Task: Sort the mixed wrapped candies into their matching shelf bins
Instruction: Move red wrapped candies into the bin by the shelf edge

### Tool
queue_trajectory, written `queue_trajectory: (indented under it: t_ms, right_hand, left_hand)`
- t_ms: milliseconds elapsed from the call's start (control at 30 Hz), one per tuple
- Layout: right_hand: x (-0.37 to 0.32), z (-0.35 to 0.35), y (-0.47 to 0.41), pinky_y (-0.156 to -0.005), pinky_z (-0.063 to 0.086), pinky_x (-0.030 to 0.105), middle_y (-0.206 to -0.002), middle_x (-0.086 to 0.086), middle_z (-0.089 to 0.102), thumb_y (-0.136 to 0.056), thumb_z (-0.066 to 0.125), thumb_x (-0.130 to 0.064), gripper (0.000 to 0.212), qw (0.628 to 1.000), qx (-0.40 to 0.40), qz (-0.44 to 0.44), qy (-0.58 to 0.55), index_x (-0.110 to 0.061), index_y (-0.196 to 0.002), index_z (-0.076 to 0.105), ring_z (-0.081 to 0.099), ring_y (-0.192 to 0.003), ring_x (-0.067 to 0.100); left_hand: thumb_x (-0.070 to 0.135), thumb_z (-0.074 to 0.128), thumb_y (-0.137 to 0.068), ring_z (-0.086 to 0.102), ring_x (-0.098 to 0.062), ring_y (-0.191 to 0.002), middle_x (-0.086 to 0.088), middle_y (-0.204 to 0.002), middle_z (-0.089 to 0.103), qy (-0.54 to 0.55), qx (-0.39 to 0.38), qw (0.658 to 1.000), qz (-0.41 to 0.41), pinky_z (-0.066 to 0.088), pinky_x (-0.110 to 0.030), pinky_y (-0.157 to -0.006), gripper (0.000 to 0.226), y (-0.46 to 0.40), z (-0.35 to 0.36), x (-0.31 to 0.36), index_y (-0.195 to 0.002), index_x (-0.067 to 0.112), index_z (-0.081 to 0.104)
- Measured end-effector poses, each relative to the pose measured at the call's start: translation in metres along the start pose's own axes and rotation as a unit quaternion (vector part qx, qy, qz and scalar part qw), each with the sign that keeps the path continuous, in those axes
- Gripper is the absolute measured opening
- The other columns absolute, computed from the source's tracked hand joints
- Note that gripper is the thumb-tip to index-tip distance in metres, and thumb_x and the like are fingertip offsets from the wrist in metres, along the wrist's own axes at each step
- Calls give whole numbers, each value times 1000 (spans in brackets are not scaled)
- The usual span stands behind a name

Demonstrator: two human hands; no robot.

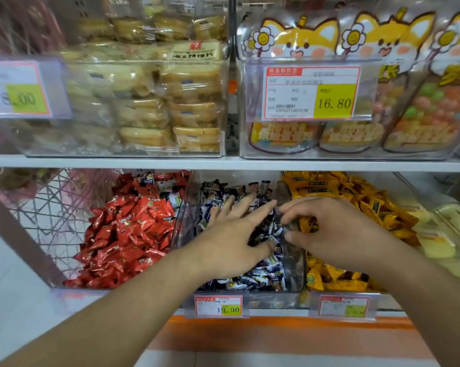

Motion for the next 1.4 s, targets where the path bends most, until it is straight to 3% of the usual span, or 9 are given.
queue_trajectory:
  t_ms: [167,300,400,500,567,900,1100,1233,1400]
  right_hand:
    - [-17,-5,-1,-121,35,34,-146,-25,54,-97,69,-39,30,997,27,-12,75,-37,-127,69,46,-141,5]
    - [-60,5,-8,-124,29,45,-153,-20,49,-99,63,-48,43,985,70,-88,131,-37,-141,60,40,-146,9]
    - [-86,56,-20,-128,20,43,-162,-17,35,-99,62,-53,56,990,-37,-125,61,-41,-152,47,21,-153,11]
    - [-87,113,-36,-126,10,59,-171,-9,17,-91,66,-66,72,977,-151,-124,85,-49,-155,36,4,-158,18]
    - [-82,131,-46,-123,8,65,-171,-9,14,-85,67,-74,76,972,-168,-118,111,-52,-152,38,1,-158,21]
    - [-73,123,-70,-113,38,51,-155,-20,43,-85,71,-68,48,981,-69,-100,153,-46,-127,68,41,-139,21]
    - [-45,84,-74,-98,55,43,-139,-4,59,-87,82,-43,28,989,77,6,127,-33,-113,78,61,-121,25]
    - [-41,83,-74,-116,43,48,-156,7,47,-92,77,-37,38,989,71,40,120,-34,-129,71,46,-142,33]
    - [-64,81,-70,-125,11,52,-165,-12,29,-88,71,-55,51,993,59,-36,93,-47,-137,59,14,-155,23]
  left_hand:
    - [39,51,-103,-11,-7,-156,14,-170,-1,-132,135,982,16,-4,-34,-127,73,65,-50,-34,-162,39,8]
    - [69,20,-92,-16,0,-152,19,-166,-12,-164,100,980,-45,-5,-34,-127,81,95,-54,-73,-161,36,-5]
    - [73,18,-95,-18,6,-149,21,-165,-18,-160,81,983,-47,-13,-26,-122,81,97,-54,-80,-161,36,-12]
    - [69,21,-98,-21,8,-146,22,-164,-22,-140,83,986,-39,-13,-23,-121,79,97,-53,-81,-161,36,-14]
    - [62,30,-102,-19,9,-145,25,-161,-24,-129,80,987,-43,-7,-27,-126,77,97,-53,-83,-160,36,-14]
    - [58,39,-102,-6,-1,-154,21,-167,-15,-103,83,990,-39,1,-27,-127,78,99,-60,-81,-162,36,-7]
    - [59,39,-102,-4,-1,-154,22,-167,-13,-97,87,991,-37,-6,-18,-117,78,102,-63,-80,-162,37,-7]
    - [59,38,-102,-3,-2,-154,22,-167,-15,-96,73,992,-43,-4,-22,-121,77,102,-61,-78,-162,37,-7]
    - [58,40,-102,-3,-4,-155,21,-167,-15,-92,64,992,-50,-1,-26,-125,78,101,-61,-78,-161,38,-8]
Point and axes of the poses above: each hand's wrist, its own y-axis away from the middle knuckle, its own z-axis out of the palm, x = y × z, the point moved 8 cm from there along -y, towards the middle knuckle
